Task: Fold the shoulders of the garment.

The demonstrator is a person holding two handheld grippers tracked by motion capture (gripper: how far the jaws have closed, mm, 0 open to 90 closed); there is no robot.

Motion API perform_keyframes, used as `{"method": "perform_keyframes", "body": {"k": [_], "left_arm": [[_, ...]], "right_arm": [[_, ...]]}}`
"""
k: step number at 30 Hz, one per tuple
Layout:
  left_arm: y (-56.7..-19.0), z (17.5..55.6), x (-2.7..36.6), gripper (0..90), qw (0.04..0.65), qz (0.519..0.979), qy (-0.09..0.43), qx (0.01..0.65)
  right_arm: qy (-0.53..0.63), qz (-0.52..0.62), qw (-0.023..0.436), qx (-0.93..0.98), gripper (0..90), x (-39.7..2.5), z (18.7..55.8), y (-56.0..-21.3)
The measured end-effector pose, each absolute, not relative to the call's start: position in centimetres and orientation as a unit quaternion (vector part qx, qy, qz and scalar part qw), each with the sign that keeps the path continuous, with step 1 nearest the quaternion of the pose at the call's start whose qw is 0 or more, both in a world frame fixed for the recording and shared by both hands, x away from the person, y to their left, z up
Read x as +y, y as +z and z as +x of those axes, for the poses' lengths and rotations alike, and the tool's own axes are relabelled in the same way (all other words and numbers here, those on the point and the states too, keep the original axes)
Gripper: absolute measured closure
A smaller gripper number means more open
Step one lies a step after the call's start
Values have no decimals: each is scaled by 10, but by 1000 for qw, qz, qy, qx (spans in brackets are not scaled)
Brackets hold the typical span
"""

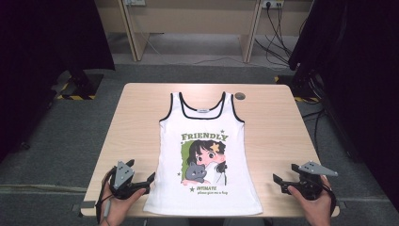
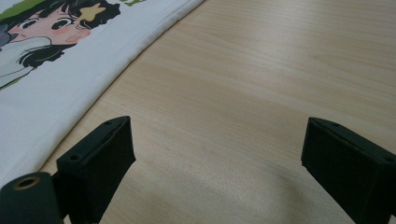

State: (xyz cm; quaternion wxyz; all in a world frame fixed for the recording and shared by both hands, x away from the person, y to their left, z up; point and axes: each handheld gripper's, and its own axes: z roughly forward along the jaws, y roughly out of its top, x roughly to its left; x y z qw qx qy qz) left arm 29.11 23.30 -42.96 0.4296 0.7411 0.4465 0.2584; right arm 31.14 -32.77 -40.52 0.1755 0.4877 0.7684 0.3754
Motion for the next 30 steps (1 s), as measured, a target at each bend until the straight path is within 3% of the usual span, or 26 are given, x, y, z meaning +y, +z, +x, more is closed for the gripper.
{"method": "perform_keyframes", "body": {"k": [4,24,30], "left_arm": [[-430,291,232,130,424,747,259,441],[-430,292,232,136,426,746,259,441],[-425,309,233,155,423,751,261,435]], "right_arm": [[377,486,177,768,92,-328,311,-405],[375,482,179,771,91,-327,312,-405],[378,481,184,770,91,-329,313,-405]]}}
